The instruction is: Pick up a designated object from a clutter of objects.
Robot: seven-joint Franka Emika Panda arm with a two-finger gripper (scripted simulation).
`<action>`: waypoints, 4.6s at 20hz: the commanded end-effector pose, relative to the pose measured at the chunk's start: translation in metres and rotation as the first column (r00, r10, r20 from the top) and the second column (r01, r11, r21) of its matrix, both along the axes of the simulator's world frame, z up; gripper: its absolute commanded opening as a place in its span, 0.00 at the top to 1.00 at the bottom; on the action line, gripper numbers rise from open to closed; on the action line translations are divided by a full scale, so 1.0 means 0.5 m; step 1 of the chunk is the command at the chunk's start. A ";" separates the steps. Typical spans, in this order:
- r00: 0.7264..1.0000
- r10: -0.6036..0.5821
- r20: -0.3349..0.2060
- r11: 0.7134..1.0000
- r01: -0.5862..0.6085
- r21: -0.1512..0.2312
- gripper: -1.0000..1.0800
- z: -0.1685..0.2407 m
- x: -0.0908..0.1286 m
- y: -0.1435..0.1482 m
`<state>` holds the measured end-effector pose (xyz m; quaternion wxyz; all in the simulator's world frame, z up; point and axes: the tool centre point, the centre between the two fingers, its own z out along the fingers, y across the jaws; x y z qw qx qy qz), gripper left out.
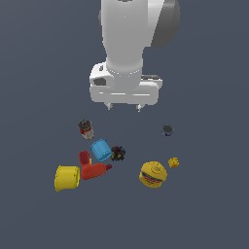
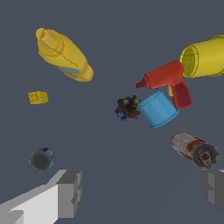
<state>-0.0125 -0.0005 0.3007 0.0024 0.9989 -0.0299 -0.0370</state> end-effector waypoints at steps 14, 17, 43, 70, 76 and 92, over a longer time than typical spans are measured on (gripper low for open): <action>0.999 -0.038 0.013 0.999 0.038 0.022 0.04 -0.003 0.013 0.004; 0.999 -0.034 0.014 0.999 0.033 0.020 0.04 -0.014 0.014 0.015; 0.987 0.147 0.062 0.989 -0.147 -0.010 0.04 -0.377 -0.123 0.399; 0.975 0.209 0.073 0.978 -0.209 0.002 0.04 -0.525 -0.228 0.495; 0.975 0.209 0.073 0.978 -0.210 0.002 0.04 -0.567 -0.229 0.495; 0.975 0.210 0.075 0.978 -0.211 0.003 1.00 -0.572 -0.230 0.497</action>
